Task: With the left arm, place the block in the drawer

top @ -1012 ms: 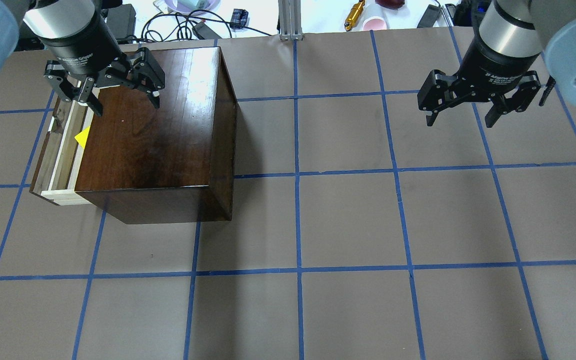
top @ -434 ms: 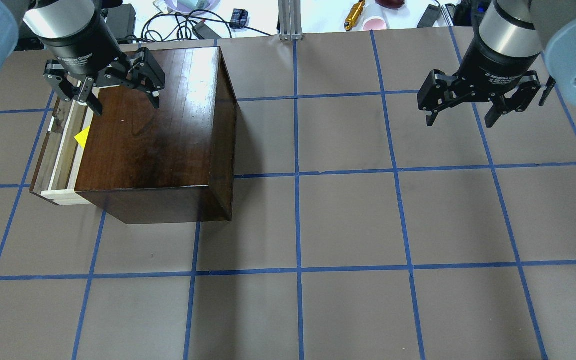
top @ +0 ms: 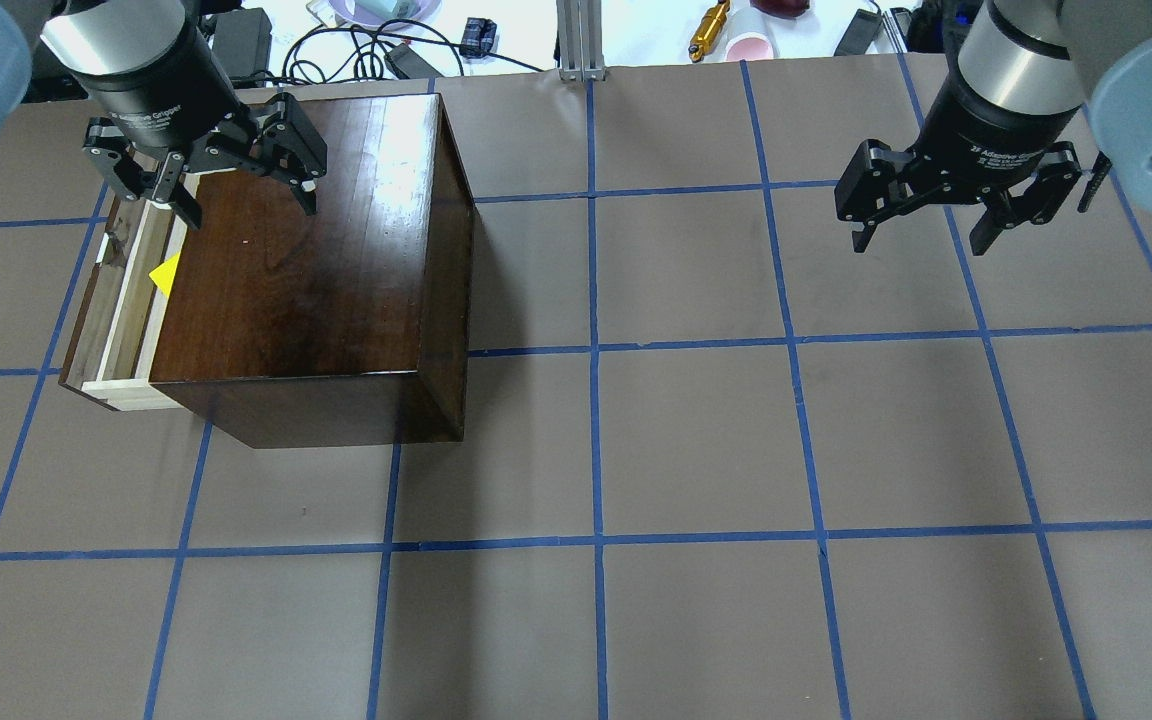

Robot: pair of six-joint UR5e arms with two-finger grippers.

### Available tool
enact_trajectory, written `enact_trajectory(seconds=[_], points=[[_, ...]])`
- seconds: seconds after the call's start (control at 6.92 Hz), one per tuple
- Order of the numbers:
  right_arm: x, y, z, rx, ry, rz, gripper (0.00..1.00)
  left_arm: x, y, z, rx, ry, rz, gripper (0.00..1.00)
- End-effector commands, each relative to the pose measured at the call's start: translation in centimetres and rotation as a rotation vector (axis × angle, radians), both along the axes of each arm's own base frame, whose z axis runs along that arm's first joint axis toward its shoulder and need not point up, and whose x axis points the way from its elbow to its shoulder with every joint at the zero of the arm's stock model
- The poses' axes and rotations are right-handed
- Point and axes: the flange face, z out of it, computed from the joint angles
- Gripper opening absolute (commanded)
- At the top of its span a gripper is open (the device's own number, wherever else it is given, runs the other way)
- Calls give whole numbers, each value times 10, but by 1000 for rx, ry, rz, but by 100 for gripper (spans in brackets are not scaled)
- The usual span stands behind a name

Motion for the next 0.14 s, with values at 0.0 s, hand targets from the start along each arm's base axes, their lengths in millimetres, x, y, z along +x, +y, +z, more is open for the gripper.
enact_trajectory(seconds=[0.0], points=[[0, 0, 0, 0, 0, 0, 100, 2, 0, 2, -3, 0, 3, 100]])
